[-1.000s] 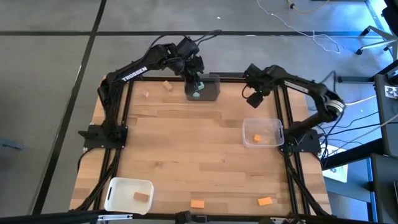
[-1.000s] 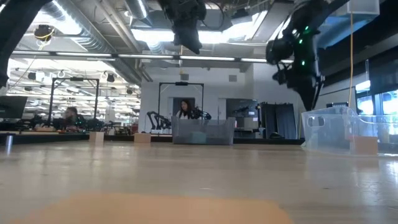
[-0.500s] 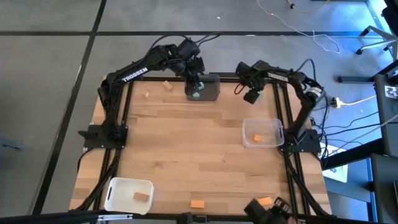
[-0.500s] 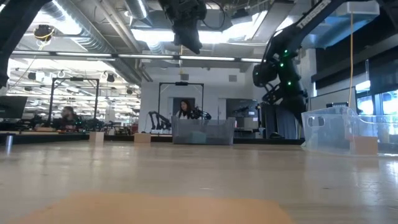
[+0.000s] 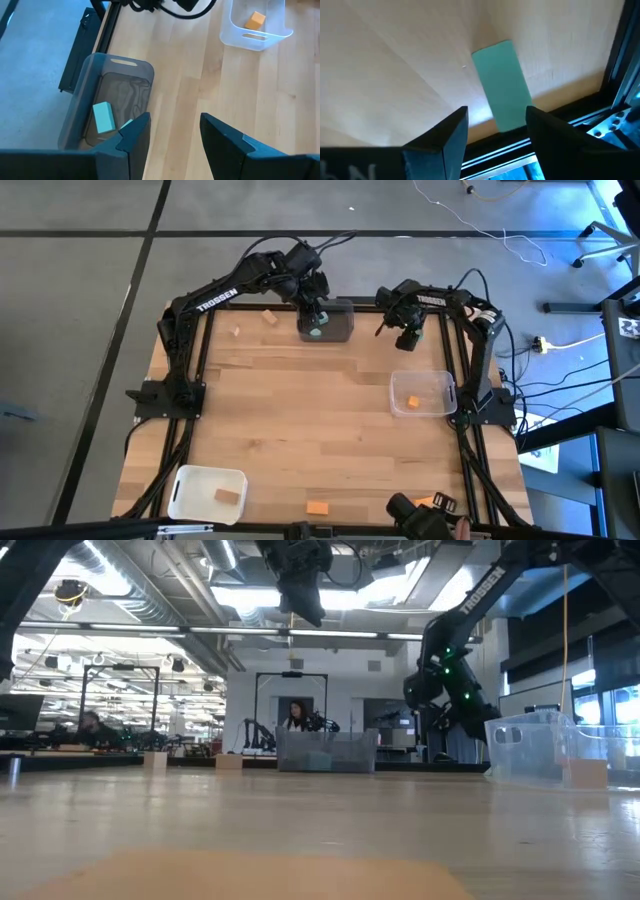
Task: Sort & place blocks by color
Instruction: Put the blue block into the black bin
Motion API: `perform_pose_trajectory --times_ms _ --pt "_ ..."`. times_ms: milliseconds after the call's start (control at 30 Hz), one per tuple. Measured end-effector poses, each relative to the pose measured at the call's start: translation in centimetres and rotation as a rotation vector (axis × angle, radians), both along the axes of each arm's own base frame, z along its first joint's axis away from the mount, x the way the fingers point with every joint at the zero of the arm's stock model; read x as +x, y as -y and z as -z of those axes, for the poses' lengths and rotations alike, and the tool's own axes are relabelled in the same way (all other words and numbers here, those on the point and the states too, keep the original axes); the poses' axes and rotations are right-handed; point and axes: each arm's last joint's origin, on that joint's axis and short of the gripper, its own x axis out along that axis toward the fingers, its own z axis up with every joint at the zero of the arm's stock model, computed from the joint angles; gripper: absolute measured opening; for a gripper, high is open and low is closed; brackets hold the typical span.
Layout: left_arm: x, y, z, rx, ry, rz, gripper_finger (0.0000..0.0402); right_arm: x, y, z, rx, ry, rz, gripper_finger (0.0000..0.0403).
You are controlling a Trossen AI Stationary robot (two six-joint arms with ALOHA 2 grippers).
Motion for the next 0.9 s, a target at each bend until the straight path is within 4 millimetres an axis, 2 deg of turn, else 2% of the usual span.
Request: perform_pose_trajectory --times_ms 133,400,633,900 --pt "0.0 0.0 0.0 0.001 0.0 0.002 0.0163 0.0 0.2 0.3 -0.033 -0.049 -0.022 0.02" --pt "0.0 0.0 0.0 0.002 -0.001 0.002 0.0163 -0.3 0.8 0.4 -0.038 -0.031 -0.027 0.02" --pt "0.0 0.0 0.0 0.001 -0.002 0.002 0.0163 -0.4 1.2 0.7 0.035 0.087 -0.013 0.02" --pt "0.0 0.0 0.0 0.001 -0.002 0.002 0.0163 -0.2 1.4 0.8 0.025 0.1 -0.032 0.02"
